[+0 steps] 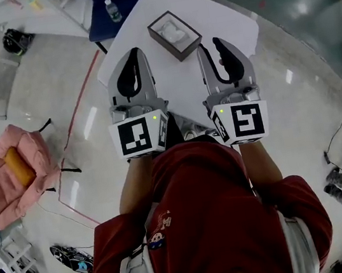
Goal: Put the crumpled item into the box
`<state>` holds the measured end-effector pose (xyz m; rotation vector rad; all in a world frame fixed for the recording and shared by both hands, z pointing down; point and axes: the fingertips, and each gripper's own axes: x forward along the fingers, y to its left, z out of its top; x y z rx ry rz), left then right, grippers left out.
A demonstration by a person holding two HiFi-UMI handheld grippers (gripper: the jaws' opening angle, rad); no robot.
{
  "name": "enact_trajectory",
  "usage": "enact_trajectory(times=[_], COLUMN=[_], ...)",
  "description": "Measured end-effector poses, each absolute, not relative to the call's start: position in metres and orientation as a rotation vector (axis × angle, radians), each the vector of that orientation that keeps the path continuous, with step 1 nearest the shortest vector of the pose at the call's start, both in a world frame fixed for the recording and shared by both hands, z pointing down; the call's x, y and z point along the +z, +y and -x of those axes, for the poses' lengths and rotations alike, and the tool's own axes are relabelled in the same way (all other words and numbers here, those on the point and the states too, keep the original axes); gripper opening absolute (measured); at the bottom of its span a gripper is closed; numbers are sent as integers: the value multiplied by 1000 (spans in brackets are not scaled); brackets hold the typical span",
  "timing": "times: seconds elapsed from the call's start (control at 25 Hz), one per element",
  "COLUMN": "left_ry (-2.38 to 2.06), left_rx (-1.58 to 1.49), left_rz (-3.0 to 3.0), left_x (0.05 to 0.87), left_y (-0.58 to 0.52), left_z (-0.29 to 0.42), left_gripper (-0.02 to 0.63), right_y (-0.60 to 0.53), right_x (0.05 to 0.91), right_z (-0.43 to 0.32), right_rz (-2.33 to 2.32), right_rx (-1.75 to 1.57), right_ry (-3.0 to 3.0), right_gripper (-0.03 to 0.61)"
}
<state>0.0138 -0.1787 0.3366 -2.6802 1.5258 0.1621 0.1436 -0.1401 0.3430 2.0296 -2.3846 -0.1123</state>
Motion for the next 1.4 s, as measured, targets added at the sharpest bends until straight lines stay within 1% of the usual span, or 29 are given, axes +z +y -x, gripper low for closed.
enact_trajectory(times=[0.28,0.48,0.56,0.8,0.88,1.4], left_ry=[1528,1523,1520,1521,1530,1594], left_rx=[176,169,170,188,192,191], left_rz=[2660,2678,2682,2680,2676,2627], left_x=[334,340,342,342,342,338], left_y=[-168,-162,-161,-160,-161,-165], left_z=[-17,-18,-19,-23,-21,6], left_gripper=[3,3,3,3,3,3], right_y=[-131,-129,-129,-130,-131,-131], right_x=[345,348,347,349,350,343], right_z=[-146,-142,-141,-139,-136,-124], right_rz=[-2021,-2010,-2008,-1983,-1971,-1944], right_rx=[-157,-152,-155,-165,-166,-222], right_ry=[-2372,-2372,-2377,-2390,-2396,-2391], right_gripper=[109,84,61,25,3,2])
